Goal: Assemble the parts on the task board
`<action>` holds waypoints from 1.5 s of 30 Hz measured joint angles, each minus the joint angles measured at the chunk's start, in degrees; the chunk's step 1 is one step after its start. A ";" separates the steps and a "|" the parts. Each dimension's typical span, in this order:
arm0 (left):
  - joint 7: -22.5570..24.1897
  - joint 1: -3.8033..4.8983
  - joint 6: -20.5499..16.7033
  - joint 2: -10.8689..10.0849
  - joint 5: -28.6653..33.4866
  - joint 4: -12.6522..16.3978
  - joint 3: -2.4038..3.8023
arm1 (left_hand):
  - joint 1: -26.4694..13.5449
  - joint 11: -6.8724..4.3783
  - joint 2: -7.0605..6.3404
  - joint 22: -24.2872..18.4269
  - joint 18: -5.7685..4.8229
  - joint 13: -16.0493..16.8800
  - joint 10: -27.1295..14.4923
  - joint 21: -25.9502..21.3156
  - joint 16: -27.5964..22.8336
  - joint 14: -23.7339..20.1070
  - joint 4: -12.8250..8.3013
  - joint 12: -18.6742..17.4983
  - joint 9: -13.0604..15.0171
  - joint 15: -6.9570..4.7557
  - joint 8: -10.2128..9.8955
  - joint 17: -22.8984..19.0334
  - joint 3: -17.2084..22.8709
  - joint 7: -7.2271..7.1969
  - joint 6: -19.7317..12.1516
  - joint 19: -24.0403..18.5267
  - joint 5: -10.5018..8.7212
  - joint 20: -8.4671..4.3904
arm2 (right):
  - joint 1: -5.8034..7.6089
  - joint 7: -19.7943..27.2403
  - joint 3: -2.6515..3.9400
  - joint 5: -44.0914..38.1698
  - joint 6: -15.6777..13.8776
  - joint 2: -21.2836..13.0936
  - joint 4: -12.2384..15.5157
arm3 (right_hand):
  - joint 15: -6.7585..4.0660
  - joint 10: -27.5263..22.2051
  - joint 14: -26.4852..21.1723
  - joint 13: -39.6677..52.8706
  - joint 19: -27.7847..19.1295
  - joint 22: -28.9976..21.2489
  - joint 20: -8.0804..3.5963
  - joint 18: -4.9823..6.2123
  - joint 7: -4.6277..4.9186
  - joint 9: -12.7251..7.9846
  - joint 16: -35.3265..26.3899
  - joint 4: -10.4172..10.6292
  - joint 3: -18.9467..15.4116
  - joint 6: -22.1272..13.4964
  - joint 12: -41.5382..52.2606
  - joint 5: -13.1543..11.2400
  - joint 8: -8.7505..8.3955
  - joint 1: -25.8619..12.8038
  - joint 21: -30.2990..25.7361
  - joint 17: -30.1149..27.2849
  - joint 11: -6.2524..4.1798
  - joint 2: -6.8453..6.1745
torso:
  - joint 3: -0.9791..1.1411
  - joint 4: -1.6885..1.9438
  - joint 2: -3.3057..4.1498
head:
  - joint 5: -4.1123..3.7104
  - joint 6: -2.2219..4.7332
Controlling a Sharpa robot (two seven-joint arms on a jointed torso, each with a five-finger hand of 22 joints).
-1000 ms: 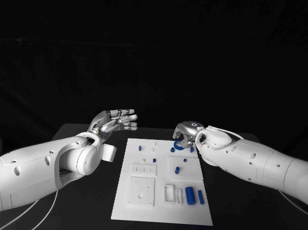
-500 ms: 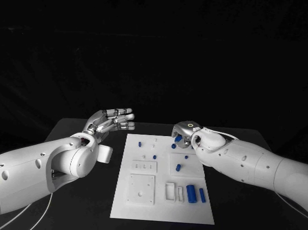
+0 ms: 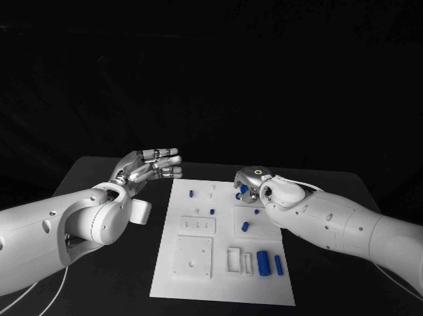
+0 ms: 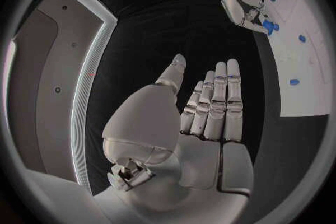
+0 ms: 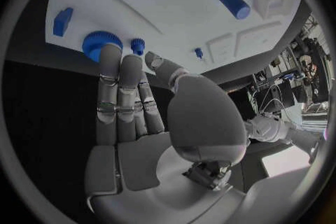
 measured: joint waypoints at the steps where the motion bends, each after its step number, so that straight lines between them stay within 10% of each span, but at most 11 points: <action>1: 0.00 0.00 0.02 0.03 0.00 -0.06 0.00 | 0.00 0.00 0.00 -0.01 0.00 0.00 0.00 0.00 0.00 0.00 0.00 0.00 0.00 0.00 0.00 0.00 0.00 0.00 0.00 -0.01 0.00 0.01 | -0.02 -0.02 0.00 -0.04 0.02 0.00 -0.08 | 0.00 0.00 0.00 0.00 0.00 0.11 0.00 0.00 0.00 0.00 0.00 0.00 0.03 0.00 0.00 0.03 0.00 0.00 0.00 0.00 0.00 0.00 | -0.04 0.01 0.08 | -0.04 -0.03; 22: -0.08 0.01 0.48 0.46 -0.05 -0.92 0.01 | 0.00 0.00 0.00 -0.31 -0.03 -0.01 0.00 0.00 0.01 -0.41 0.00 0.00 0.06 0.00 0.00 0.00 0.00 0.00 0.00 -0.21 0.00 0.21 | -0.31 -0.42 0.01 -0.46 0.48 0.22 -0.62 | -0.10 0.80 -0.09 -0.01 0.41 2.56 0.00 -0.08 0.11 0.00 0.32 -0.34 1.57 0.11 0.00 0.95 0.00 -0.45 -1.50 0.01 0.11 -0.45 | -0.33 0.30 1.58 | -0.45 0.52; 45: -0.30 0.01 0.64 0.54 -0.08 -1.52 0.00 | 0.00 0.21 0.00 -0.57 -0.05 -0.01 -0.21 0.41 0.01 -0.41 0.14 0.00 0.05 0.00 0.00 -0.01 -0.14 0.00 0.00 -0.20 0.00 0.21 | -0.30 -1.16 0.04 -0.91 -0.94 0.16 -0.36 | -0.92 10.58 -0.30 0.09 0.86 9.83 -1.00 -0.94 -0.32 0.45 1.43 -0.63 5.15 5.71 0.00 -0.62 0.18 -0.54 2.51 0.59 -2.17 1.19 | -0.51 0.36 2.51 | -0.72 1.04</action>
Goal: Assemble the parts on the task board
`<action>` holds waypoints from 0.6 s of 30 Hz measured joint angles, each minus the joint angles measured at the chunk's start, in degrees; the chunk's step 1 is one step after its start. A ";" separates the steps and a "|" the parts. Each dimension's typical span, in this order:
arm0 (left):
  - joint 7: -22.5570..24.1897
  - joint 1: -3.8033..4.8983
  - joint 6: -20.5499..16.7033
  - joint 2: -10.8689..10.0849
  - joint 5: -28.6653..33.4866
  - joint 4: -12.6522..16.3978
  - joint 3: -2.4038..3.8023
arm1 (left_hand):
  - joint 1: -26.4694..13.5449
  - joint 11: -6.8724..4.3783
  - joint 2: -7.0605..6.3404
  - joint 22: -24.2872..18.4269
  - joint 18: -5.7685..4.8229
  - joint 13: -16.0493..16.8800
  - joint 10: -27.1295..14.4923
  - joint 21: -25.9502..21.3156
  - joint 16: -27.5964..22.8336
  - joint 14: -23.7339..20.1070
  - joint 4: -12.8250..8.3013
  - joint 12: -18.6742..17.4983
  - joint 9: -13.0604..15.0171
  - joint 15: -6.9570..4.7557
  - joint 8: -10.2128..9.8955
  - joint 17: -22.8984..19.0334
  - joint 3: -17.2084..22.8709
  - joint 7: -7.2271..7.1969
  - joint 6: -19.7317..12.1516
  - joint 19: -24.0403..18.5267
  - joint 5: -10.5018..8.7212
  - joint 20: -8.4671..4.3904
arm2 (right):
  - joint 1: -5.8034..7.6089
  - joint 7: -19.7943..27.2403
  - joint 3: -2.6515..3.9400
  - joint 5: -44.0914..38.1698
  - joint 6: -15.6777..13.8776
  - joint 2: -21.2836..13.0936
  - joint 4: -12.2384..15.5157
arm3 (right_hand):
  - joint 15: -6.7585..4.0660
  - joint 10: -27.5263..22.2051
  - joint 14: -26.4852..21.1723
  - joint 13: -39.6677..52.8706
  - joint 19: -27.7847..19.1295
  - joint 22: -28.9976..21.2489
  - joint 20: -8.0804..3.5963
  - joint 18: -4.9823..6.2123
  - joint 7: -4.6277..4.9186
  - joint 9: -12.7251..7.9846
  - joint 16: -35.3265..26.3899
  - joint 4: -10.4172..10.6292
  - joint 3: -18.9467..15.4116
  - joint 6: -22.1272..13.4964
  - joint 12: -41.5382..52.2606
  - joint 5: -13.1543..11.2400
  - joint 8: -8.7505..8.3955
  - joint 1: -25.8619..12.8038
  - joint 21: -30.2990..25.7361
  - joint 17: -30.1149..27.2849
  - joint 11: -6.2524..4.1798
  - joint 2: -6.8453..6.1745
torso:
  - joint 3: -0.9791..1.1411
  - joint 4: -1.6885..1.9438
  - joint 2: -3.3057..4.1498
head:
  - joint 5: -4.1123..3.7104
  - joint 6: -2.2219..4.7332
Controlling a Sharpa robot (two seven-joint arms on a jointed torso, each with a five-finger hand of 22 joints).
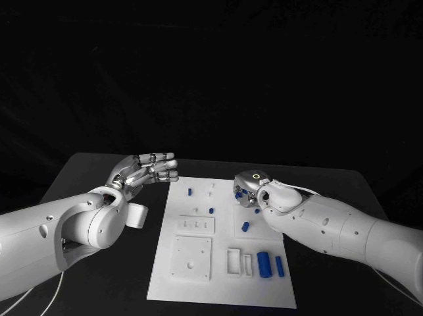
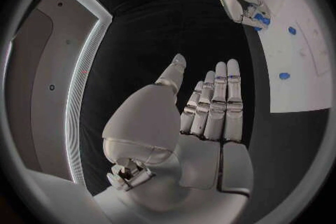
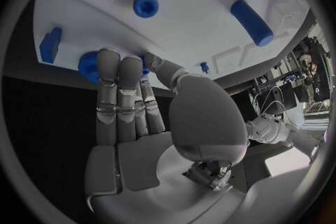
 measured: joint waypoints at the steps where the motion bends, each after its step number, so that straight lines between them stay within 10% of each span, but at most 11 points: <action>1: -0.01 0.00 0.00 0.00 0.00 0.00 0.00 | 0.00 0.00 0.00 -0.04 0.00 0.00 0.00 0.00 0.00 0.00 0.00 0.00 0.00 0.00 0.00 0.00 0.00 0.00 0.00 0.00 0.00 0.00 | 0.00 -0.04 0.00 -0.02 -0.33 0.01 0.04 | -0.19 0.16 -0.18 0.00 -0.20 0.55 -0.20 -0.12 -0.07 0.03 0.00 -0.13 0.11 0.60 0.04 -0.28 0.00 0.14 0.41 0.00 0.15 0.14 | 0.00 0.01 0.03 | 0.00 0.02; 18: -0.21 0.01 -0.01 0.00 -0.02 -0.70 0.00 | 0.00 0.00 0.00 -0.08 0.00 0.00 0.00 0.00 0.00 0.00 0.00 0.00 -0.01 0.00 0.00 -0.01 0.00 0.00 0.00 -0.21 0.00 0.21 | 0.28 -2.46 1.05 -0.03 -8.11 1.06 2.53 | -0.82 1.31 0.04 0.01 -0.54 6.46 -1.39 -1.40 -0.85 0.49 -0.01 -1.15 0.66 3.43 0.19 -0.71 -0.17 0.23 2.25 0.78 0.93 0.97 | -0.16 0.06 0.27 | 0.45 1.15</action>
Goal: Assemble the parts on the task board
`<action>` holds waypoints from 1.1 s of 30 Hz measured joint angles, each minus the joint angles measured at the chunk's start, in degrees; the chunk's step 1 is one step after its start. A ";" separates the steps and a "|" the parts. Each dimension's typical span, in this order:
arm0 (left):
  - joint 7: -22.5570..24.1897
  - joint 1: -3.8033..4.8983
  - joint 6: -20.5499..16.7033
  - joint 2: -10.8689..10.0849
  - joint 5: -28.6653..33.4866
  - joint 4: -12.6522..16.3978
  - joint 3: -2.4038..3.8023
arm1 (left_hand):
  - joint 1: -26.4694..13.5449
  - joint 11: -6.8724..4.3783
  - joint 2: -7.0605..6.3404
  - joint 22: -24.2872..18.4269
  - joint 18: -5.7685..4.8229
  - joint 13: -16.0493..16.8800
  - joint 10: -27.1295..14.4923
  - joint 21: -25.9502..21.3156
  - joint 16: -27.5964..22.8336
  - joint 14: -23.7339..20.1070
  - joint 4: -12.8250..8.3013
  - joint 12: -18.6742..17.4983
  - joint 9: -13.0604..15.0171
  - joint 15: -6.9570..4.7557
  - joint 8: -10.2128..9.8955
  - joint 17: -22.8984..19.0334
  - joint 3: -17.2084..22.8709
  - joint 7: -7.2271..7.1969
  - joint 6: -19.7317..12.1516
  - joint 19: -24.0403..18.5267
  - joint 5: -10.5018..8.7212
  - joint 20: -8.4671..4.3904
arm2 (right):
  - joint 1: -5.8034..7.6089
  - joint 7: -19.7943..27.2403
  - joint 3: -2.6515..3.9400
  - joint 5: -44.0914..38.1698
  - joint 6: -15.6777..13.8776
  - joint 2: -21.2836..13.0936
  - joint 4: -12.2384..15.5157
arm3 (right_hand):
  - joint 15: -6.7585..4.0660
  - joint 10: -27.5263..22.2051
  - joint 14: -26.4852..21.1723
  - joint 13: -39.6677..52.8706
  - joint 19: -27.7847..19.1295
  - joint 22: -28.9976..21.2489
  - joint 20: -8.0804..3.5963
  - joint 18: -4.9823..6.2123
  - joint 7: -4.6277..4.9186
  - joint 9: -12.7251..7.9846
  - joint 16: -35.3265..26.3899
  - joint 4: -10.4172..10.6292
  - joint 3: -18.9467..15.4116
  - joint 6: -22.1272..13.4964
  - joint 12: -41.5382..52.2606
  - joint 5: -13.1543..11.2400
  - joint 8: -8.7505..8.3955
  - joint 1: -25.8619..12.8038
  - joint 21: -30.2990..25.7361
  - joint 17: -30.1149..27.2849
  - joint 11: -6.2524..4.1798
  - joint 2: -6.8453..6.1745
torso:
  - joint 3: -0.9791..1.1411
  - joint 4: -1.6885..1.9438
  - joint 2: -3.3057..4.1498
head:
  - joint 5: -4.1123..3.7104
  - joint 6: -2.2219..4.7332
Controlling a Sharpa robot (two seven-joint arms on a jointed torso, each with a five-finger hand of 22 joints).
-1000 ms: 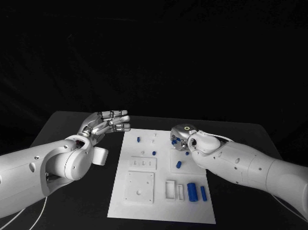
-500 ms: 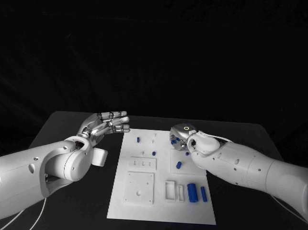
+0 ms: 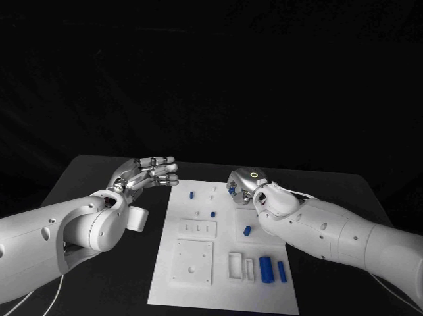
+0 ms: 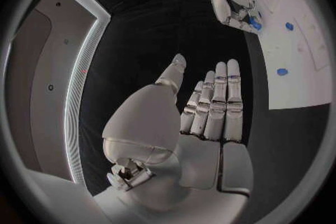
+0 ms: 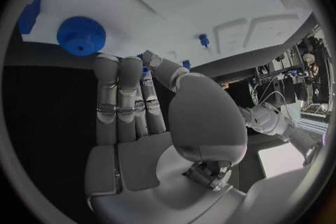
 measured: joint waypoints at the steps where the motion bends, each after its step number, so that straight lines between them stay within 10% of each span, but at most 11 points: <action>1: 0.00 0.00 0.00 0.03 0.00 -0.02 0.00 | 0.00 0.00 0.00 0.00 0.00 0.00 0.00 0.00 0.00 0.00 0.00 0.00 0.00 0.00 0.00 0.00 0.00 0.00 0.00 0.00 0.00 0.00 | 0.09 -0.24 0.09 0.00 -0.19 0.38 -0.03 | -0.05 0.00 0.02 0.00 0.11 0.30 -0.11 -0.13 0.00 -0.01 0.00 0.00 0.00 0.00 0.00 0.00 0.02 0.00 -0.35 0.05 0.00 0.00 | -0.02 0.02 0.01 | 0.00 0.06; 33: -0.12 0.03 -0.04 1.45 -0.15 0.89 0.01 | 0.03 0.00 -0.03 -0.07 0.00 0.00 0.00 0.00 0.00 0.00 0.00 0.00 -0.01 0.00 0.00 0.00 0.00 0.00 0.00 0.00 0.00 0.00 | 0.77 -3.42 0.32 -0.54 -0.60 8.63 -8.49 | -0.41 0.02 -0.01 0.00 0.72 3.79 -0.28 -0.20 -0.18 -0.21 -0.05 -0.64 0.01 0.16 0.09 0.07 0.09 -0.06 -3.47 0.13 0.02 0.52 | -1.42 1.38 0.60 | 0.00 1.26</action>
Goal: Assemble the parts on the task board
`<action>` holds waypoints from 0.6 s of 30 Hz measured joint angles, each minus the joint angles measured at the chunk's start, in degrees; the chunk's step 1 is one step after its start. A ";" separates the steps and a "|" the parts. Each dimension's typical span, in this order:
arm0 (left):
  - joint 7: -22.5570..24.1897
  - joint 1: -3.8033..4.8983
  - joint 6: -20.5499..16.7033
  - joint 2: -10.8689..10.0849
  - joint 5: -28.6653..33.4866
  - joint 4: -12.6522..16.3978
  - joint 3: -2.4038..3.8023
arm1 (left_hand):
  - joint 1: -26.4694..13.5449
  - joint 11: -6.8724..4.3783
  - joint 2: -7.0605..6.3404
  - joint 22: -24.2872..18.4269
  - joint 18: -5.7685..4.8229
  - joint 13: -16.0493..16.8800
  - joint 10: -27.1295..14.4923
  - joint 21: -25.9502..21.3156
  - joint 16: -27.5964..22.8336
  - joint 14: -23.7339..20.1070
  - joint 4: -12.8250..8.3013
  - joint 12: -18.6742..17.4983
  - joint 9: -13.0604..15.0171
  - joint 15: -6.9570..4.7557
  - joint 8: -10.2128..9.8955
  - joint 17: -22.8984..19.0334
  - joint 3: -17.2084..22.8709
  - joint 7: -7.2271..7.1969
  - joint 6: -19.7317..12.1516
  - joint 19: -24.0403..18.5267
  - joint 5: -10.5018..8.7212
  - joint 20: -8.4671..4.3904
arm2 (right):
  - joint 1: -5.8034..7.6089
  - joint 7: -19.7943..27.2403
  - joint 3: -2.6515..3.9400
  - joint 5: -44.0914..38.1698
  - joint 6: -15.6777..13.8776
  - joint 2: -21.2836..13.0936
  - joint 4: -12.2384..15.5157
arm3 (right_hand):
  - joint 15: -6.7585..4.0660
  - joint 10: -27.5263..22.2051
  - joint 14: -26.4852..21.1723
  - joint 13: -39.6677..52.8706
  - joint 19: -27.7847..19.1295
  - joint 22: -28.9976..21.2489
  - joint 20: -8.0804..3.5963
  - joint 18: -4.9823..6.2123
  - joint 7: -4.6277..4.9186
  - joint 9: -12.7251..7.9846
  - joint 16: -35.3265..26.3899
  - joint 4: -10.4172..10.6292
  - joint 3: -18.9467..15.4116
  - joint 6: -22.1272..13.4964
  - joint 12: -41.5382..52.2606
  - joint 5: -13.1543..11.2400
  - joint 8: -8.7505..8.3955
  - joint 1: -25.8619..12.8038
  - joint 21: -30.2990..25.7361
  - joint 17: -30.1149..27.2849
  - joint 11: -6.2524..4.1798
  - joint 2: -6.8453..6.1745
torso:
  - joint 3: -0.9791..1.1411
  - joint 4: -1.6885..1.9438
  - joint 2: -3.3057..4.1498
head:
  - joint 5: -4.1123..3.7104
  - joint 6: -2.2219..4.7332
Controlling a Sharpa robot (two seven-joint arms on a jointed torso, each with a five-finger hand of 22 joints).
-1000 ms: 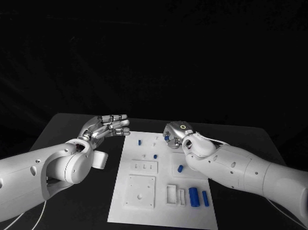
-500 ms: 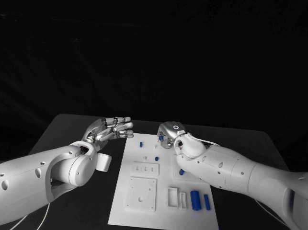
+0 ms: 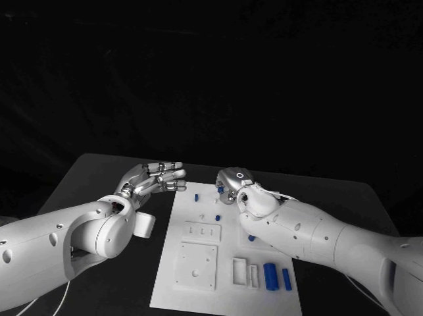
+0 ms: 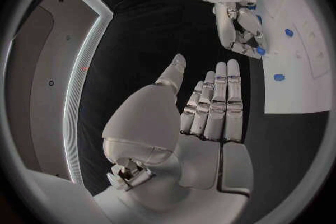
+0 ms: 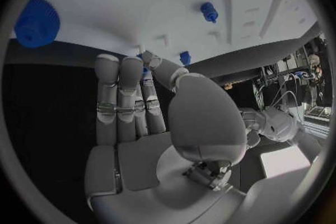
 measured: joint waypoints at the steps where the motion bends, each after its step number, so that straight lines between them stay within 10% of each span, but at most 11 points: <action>1: -0.01 0.00 0.00 0.05 -0.01 0.00 0.00 | 0.00 0.00 0.00 0.00 -0.01 0.00 0.00 0.00 0.00 0.00 0.00 0.00 0.00 0.00 0.00 0.00 0.00 0.00 0.00 0.00 0.00 0.00 | 0.00 -0.01 0.00 -0.01 0.00 0.11 -0.24 | 0.00 0.01 0.00 0.00 0.00 0.03 0.00 0.00 0.00 0.01 0.00 0.00 0.00 0.00 0.00 0.00 -0.02 0.00 -0.01 0.00 0.01 0.00 | -0.03 0.04 0.03 | -0.01 0.03; 18: -0.09 0.12 0.00 0.39 -0.06 -0.06 0.01 | 0.00 -0.01 0.00 -0.21 -0.28 0.00 -0.40 0.00 0.00 -0.22 0.00 0.00 -0.01 0.22 0.00 0.00 0.00 0.00 0.00 -0.22 0.00 -0.22 | 0.03 0.03 0.01 -0.17 0.09 1.16 -1.94 | 0.01 -0.01 0.01 0.00 0.24 0.98 -0.20 -0.12 0.08 0.05 -0.23 -0.32 0.13 -0.09 -0.01 -0.01 -0.15 0.00 -1.08 -0.01 -0.01 -0.01 | -0.35 0.32 0.45 | 0.32 0.19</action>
